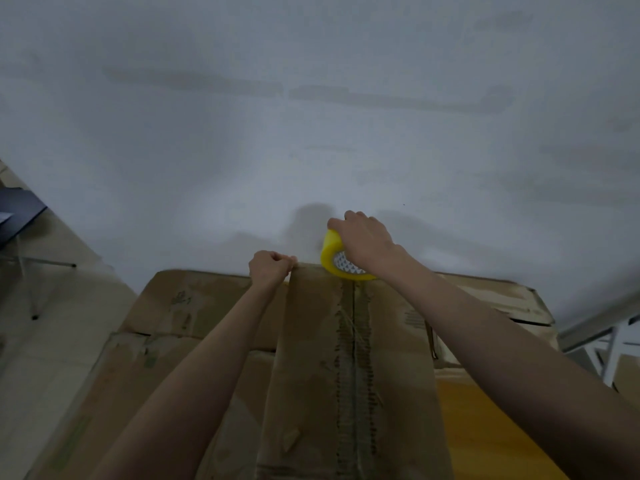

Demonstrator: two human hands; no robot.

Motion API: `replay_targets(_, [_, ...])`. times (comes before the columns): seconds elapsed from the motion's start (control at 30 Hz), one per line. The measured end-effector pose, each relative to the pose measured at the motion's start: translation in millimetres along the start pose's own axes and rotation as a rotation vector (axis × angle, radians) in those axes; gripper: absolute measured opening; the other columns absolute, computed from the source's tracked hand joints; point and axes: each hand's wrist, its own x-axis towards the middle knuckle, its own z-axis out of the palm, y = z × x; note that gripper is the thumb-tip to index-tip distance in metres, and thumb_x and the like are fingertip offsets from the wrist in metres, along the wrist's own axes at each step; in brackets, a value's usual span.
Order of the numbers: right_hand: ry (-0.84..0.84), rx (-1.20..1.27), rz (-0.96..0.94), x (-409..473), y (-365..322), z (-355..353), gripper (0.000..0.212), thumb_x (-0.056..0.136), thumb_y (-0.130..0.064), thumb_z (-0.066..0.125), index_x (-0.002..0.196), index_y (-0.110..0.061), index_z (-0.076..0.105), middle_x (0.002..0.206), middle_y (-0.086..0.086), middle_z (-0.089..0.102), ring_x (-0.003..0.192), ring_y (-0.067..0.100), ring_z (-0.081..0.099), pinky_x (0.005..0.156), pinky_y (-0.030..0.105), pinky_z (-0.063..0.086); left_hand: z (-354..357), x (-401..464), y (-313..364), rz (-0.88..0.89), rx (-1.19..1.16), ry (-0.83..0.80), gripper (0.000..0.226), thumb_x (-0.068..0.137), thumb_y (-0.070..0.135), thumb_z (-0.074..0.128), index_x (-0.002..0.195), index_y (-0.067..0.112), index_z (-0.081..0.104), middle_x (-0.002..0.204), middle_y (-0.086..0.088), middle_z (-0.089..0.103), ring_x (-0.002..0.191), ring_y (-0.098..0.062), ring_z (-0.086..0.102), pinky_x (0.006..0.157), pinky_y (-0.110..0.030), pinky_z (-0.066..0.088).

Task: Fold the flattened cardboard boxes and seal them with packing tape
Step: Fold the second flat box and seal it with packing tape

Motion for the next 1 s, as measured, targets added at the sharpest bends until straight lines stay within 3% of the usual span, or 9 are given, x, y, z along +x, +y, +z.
replay_targets(0.37, [-0.011, -0.097, 0.023, 9, -10, 2, 0.06, 0.086, -0.001, 0.058, 0.141, -0.021, 0.043, 0.127, 0.013, 0.047, 0.115, 0.035, 0.049, 0.087, 0.042, 0.042, 4, 11, -8, -0.013, 0.054, -0.023, 0.019, 0.08, 0.023, 0.078, 0.075, 0.005, 0.077, 0.065, -0.005, 0.069, 0.084, -0.025, 0.071, 0.083, -0.036, 0.057])
replay_targets(0.43, [0.039, 0.08, 0.096, 0, 2, 7, 0.068, 0.085, -0.009, 0.066, 0.144, -0.023, 0.038, 0.128, 0.012, 0.048, 0.114, 0.036, 0.051, 0.084, 0.044, 0.043, 3, 12, -8, 0.018, 0.124, -0.033, 0.023, 0.08, 0.028, 0.077, 0.071, 0.007, 0.077, 0.067, -0.008, 0.071, 0.083, -0.025, 0.07, 0.081, -0.034, 0.055])
replay_targets(0.53, [0.15, 0.549, 0.238, -25, 22, 24, 0.063, 0.08, -0.011, 0.074, 0.134, -0.01, 0.042, 0.123, 0.015, 0.051, 0.108, 0.035, 0.053, 0.072, 0.035, 0.04, 2, 11, -11, 0.116, 0.239, -0.038, 0.031, 0.086, 0.032, 0.072, 0.071, 0.005, 0.074, 0.075, -0.013, 0.073, 0.084, -0.027, 0.068, 0.073, -0.031, 0.047])
replay_targets(0.6, [0.186, 0.757, 0.322, -41, 29, 36, 0.053, 0.082, -0.008, 0.075, 0.125, -0.003, 0.045, 0.114, 0.015, 0.055, 0.103, 0.035, 0.057, 0.07, 0.034, 0.041, 4, 7, -13, 0.201, 0.291, -0.027, 0.03, 0.091, 0.03, 0.068, 0.088, 0.0, 0.071, 0.089, -0.017, 0.072, 0.088, -0.032, 0.065, 0.079, -0.036, 0.05])
replay_targets(0.67, [0.189, 0.866, 0.411, -51, 31, 46, 0.047, 0.084, -0.008, 0.074, 0.121, -0.004, 0.045, 0.106, 0.014, 0.057, 0.097, 0.035, 0.059, 0.065, 0.036, 0.045, 7, 1, -12, 0.26, 0.307, -0.013, 0.041, 0.094, 0.025, 0.064, 0.121, -0.004, 0.054, 0.119, -0.021, 0.059, 0.102, -0.038, 0.059, 0.09, -0.048, 0.049])
replay_targets(0.77, [0.2, 0.951, 0.43, -53, 31, 56, 0.043, 0.089, -0.013, 0.072, 0.121, -0.009, 0.043, 0.108, 0.013, 0.058, 0.096, 0.033, 0.06, 0.071, 0.044, 0.052, 7, -6, -10, 0.397, 0.444, 0.008, 0.056, 0.098, 0.016, 0.056, 0.146, 0.002, 0.031, 0.149, -0.017, 0.033, 0.132, -0.037, 0.04, 0.105, -0.048, 0.039])
replay_targets(0.83, [0.2, 0.986, 0.409, -53, 31, 61, 0.047, 0.091, -0.017, 0.072, 0.125, -0.011, 0.041, 0.113, 0.009, 0.057, 0.098, 0.029, 0.06, 0.075, 0.046, 0.054, 11, -14, -13, 0.535, 0.647, -0.063, 0.059, 0.102, 0.018, 0.043, 0.155, 0.004, 0.021, 0.163, -0.014, 0.017, 0.148, -0.029, 0.022, 0.117, -0.041, 0.022])
replay_targets(0.9, [0.207, 1.012, 0.389, -52, 32, 65, 0.049, 0.09, -0.017, 0.072, 0.127, -0.013, 0.039, 0.115, 0.008, 0.057, 0.099, 0.027, 0.06, 0.075, 0.042, 0.054, 21, -28, -21, 0.642, 0.756, -0.175, 0.065, 0.106, 0.033, 0.034, 0.158, 0.004, 0.009, 0.167, -0.012, 0.0, 0.154, -0.024, 0.006, 0.123, -0.036, 0.007])
replay_targets(1.0, [0.236, 1.026, 0.36, -49, 35, 70, 0.043, 0.091, -0.015, 0.071, 0.121, -0.015, 0.04, 0.108, 0.007, 0.059, 0.093, 0.024, 0.059, 0.071, 0.036, 0.05, 34, -42, -32, 0.616, 0.811, -0.239, 0.081, 0.103, 0.054, 0.029, 0.158, 0.007, -0.008, 0.166, -0.01, -0.01, 0.154, -0.021, -0.004, 0.124, -0.034, -0.001])
